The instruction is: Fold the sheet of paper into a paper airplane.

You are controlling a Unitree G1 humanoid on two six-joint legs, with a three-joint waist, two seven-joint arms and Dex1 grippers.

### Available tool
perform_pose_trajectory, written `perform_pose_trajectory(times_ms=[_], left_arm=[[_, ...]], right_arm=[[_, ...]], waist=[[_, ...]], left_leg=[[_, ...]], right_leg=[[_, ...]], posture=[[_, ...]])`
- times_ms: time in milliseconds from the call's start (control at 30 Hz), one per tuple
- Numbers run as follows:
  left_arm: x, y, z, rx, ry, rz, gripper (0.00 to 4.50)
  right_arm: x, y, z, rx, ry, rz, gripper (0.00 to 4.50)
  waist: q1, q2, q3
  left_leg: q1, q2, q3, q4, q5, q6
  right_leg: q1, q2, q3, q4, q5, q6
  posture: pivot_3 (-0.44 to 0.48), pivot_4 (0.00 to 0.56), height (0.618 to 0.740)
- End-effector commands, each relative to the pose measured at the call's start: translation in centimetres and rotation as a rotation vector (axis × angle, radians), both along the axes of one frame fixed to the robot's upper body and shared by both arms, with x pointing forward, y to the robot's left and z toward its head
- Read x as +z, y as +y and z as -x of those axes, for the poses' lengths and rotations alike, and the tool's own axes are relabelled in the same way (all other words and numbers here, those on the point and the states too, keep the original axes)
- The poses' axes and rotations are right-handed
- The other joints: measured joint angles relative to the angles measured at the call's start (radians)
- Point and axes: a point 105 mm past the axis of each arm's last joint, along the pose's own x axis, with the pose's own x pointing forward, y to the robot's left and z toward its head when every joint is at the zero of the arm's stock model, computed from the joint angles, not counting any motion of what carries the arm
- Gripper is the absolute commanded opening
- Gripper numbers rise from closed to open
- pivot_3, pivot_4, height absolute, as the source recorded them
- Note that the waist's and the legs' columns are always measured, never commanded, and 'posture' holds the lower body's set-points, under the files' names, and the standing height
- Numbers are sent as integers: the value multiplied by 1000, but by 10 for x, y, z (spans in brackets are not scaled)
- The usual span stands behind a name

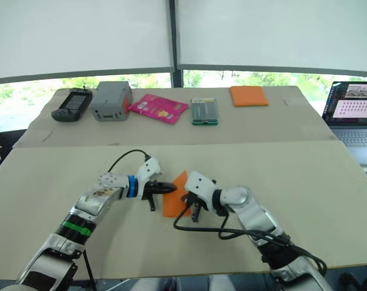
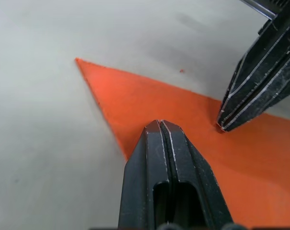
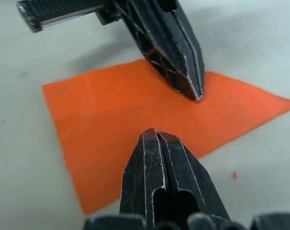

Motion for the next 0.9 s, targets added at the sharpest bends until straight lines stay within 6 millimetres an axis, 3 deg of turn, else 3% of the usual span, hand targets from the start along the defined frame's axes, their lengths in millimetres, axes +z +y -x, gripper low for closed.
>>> perform_pose_trajectory(times_ms=[33, 133, 533, 633, 900], left_arm=[[-17, 3, 4, -12, 43, -55, 33], [-18, 7, 5, -3, 56, -49, 33], [-20, 13, 10, 11, 79, -65, 33], [-19, 12, 12, 6, 79, -61, 33], [-14, 11, 15, -17, 83, -34, 33]], right_arm=[[18, -6, -19, -46, -78, -61, 0], [32, -10, -45, -84, -175, -85, 0], [16, 8, -80, -52, -158, -135, 0], [3, 6, -79, -50, -128, -136, 0], [-18, -1, -57, 37, -65, -98, 0]], waist=[[-1, 0, 0], [-4, 0, 0], [-26, 0, 0], [-26, 0, 0], [-25, 0, 0]], left_leg=[[0, 0, 0, 0, 0, 0], [0, 0, 1, 0, 1, -1], [0, 1, 1, -1, 3, -5], [1, 1, 0, -1, 4, -6], [1, 0, 0, -1, 3, -5]], right_leg=[[0, 0, 0, 0, 0, 0], [-1, 1, 1, 2, 0, 0], [-2, 1, 1, 3, 0, 0], [-2, 1, 1, 4, 0, 0], [-1, 1, 1, 4, 0, 0]], posture=[[0, 150, 740], [0, 150, 740], [0, 150, 740], [0, 150, 740], [0, 150, 740]])
